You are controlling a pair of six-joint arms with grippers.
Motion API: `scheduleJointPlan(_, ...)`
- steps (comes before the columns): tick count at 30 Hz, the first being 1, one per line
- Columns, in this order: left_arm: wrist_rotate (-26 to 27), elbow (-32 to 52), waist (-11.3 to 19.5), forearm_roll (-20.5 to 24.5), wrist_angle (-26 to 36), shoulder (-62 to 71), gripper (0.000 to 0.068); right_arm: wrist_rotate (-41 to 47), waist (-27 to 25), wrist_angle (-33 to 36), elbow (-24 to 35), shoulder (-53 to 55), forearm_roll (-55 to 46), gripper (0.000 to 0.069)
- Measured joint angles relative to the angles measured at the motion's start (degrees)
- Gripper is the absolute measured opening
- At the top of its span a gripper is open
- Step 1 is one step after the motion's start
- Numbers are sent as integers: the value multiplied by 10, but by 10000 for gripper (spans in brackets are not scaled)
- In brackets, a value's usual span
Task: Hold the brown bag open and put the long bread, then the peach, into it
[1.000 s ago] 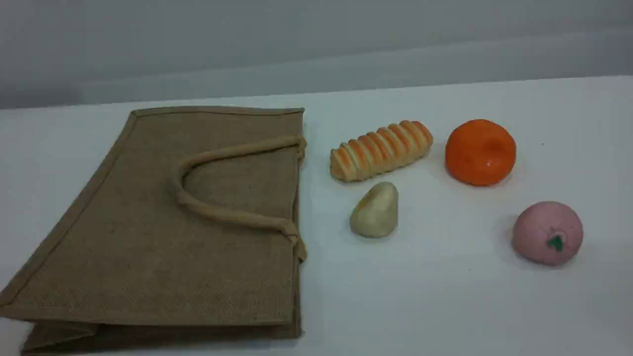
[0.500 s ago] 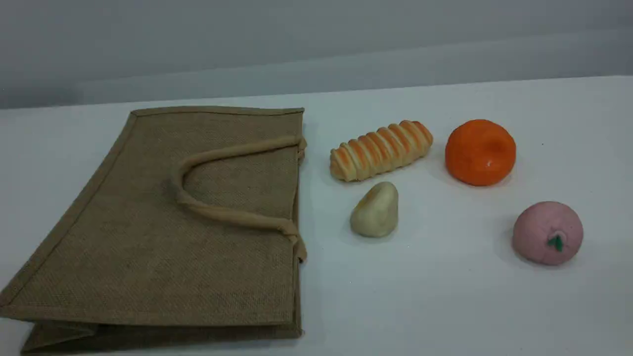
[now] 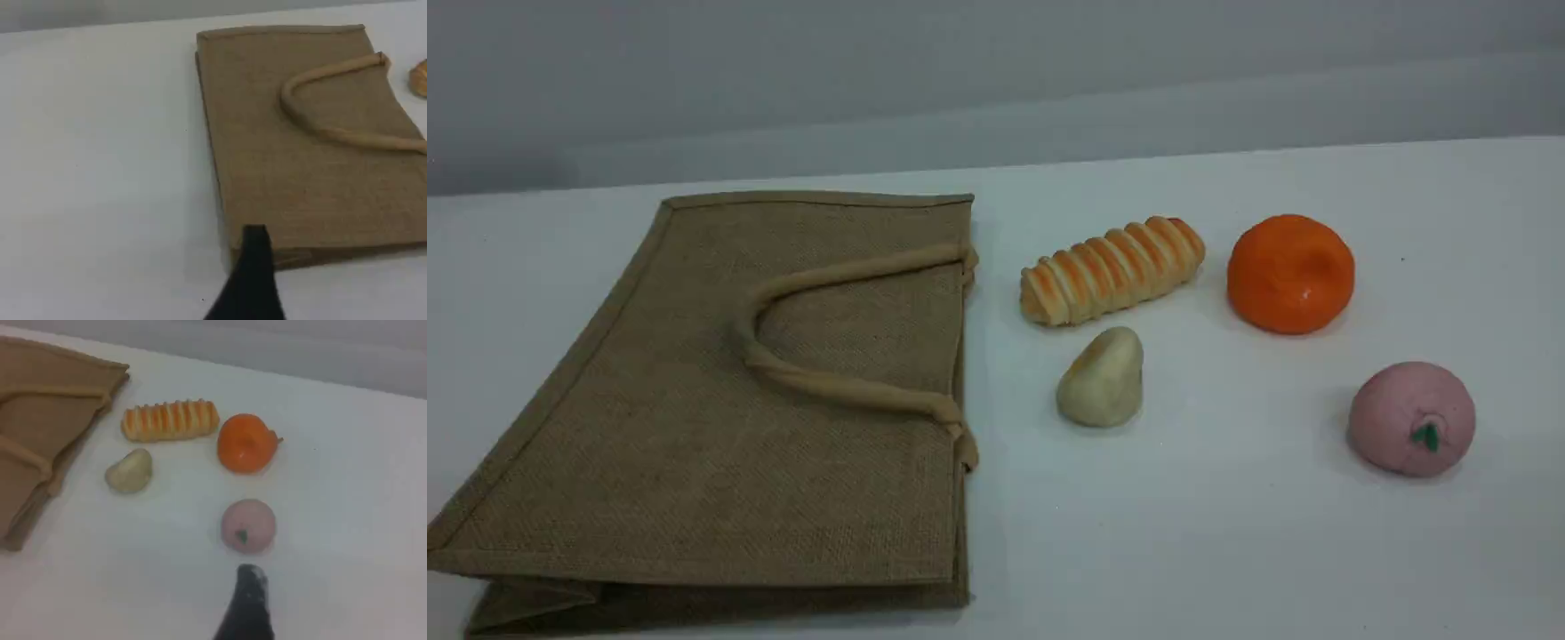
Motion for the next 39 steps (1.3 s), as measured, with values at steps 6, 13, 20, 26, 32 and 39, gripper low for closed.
scheduleJointPlan(6,0,0,0,0,0,0,587,0,0,0,0,0,0,549)
scheduleJointPlan(13,0,0,0,0,0,0,587,0,0,0,0,0,0,549)
scheduleJointPlan(20,0,0,0,0,0,0,587,0,0,0,0,0,0,549)
scheduleJointPlan(26,-2,-1,0,1,-2,3,587,2,0,0,0,0,0,549)
scheduleJointPlan(32,-18,-25,0,5,-48,50,587,14,0,-32,-27,11,0,549)
scheduleJointPlan(39,-22,-112,0,-2,-98,170,587,25,0,-42,-109,111,1,549)
